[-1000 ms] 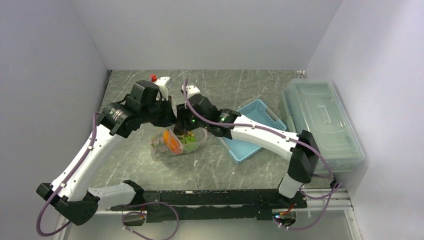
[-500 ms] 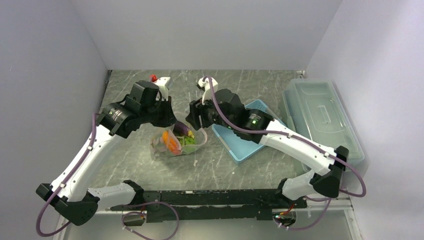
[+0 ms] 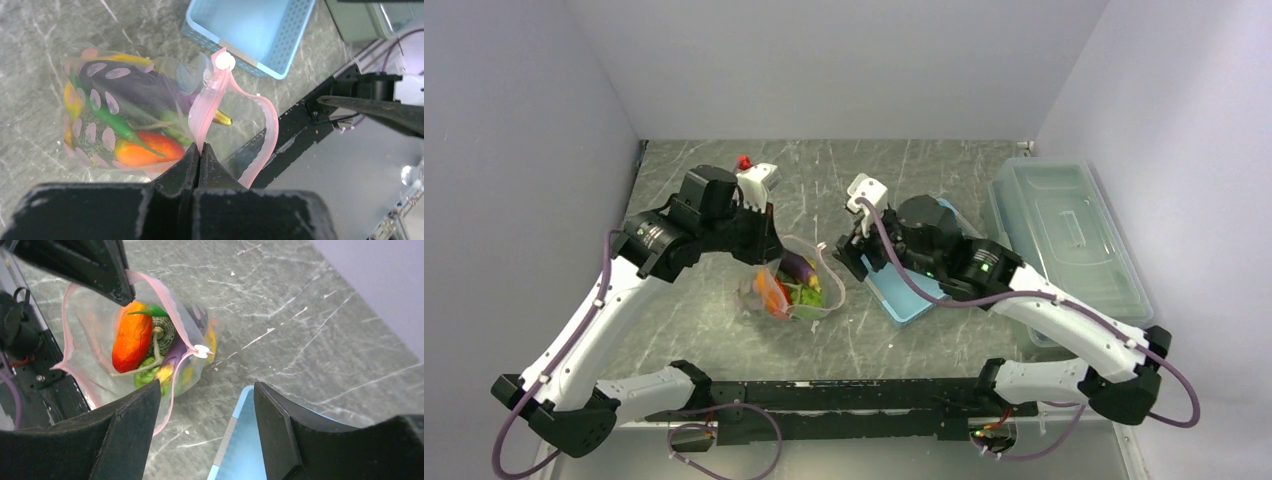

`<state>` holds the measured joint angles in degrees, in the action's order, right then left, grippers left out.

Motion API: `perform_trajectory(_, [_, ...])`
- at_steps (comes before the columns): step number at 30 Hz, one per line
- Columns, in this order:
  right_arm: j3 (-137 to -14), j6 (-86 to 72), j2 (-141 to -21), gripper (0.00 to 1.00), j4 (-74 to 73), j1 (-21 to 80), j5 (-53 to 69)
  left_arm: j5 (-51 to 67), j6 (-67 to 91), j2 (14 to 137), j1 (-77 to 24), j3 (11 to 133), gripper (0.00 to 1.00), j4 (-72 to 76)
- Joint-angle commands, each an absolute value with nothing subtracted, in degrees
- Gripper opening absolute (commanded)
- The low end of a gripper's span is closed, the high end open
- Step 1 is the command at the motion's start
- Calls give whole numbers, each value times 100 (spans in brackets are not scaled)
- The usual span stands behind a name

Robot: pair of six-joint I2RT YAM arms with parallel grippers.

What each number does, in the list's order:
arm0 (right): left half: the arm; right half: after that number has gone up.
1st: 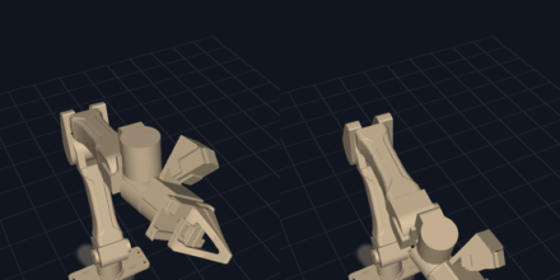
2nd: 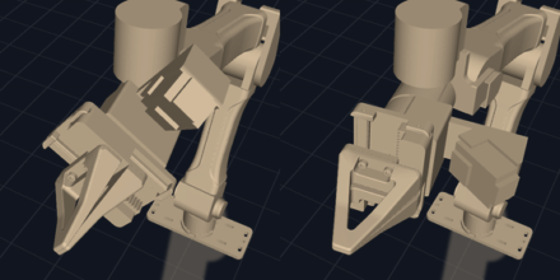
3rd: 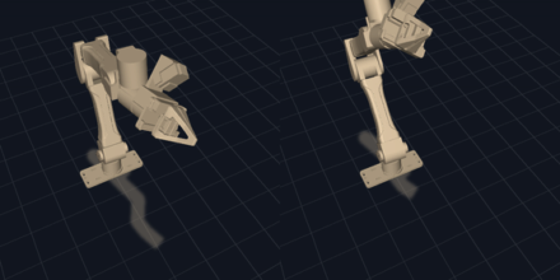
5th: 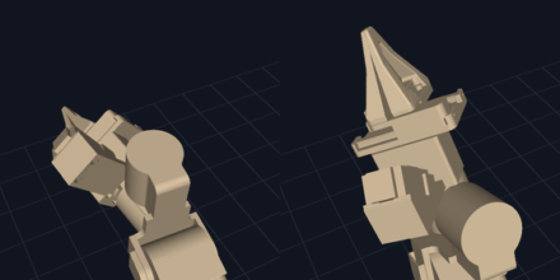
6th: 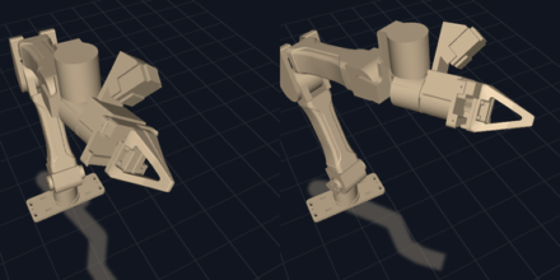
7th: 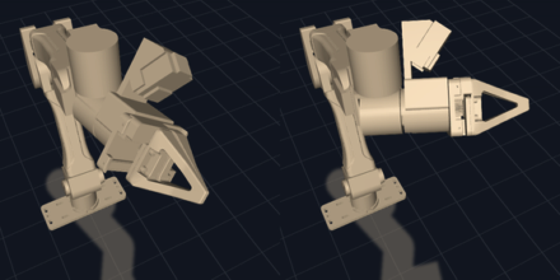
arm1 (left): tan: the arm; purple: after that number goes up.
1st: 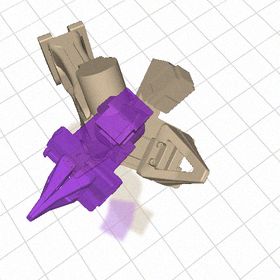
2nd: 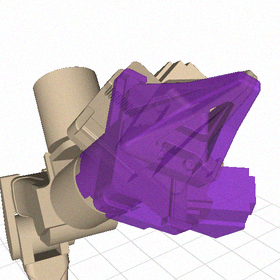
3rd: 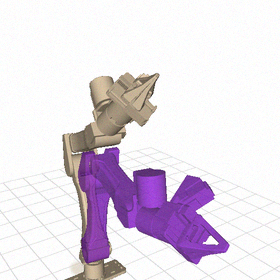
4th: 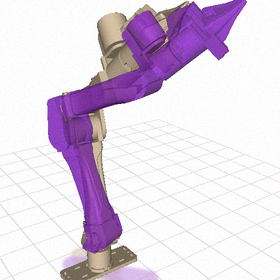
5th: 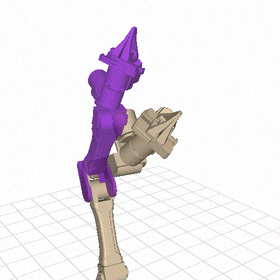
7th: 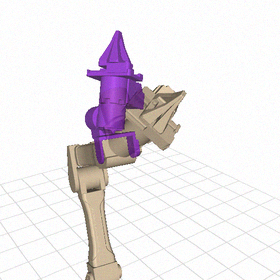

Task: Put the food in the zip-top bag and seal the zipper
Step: Adjust the zipper on the food storage bag.

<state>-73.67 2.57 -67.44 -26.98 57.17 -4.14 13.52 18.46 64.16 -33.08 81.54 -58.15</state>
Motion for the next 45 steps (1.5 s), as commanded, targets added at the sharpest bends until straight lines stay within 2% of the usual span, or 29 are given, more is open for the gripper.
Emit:
perform_trajectory(1, [-7201, 1463, -6175, 72, -2549, 5704, -40, 2110, 1323, 6176, -3319, 8157, 0, -5609])
perform_trajectory(11, [-6960, 3161, -5718, 68, -3532, 5704, 873, 2985, 441, 6143, -3320, 8190, 0, -6083])
perform_trajectory(19, [-6766, 3904, -5544, 72, -3923, 5704, 1805, 3620, 184, 5874, -3402, 7817, 0, -6022])
perform_trajectory(31, [-6499, 3774, -6107, 70, -3204, 5721, 2760, 3678, 202, 5862, -3537, 7763, 0, -6106])
perform_trajectory(45, [-6220, 3483, -6600, 65, -2343, 5848, 2848, 3718, 208, 5972, -3595, 7831, 0, -6158])
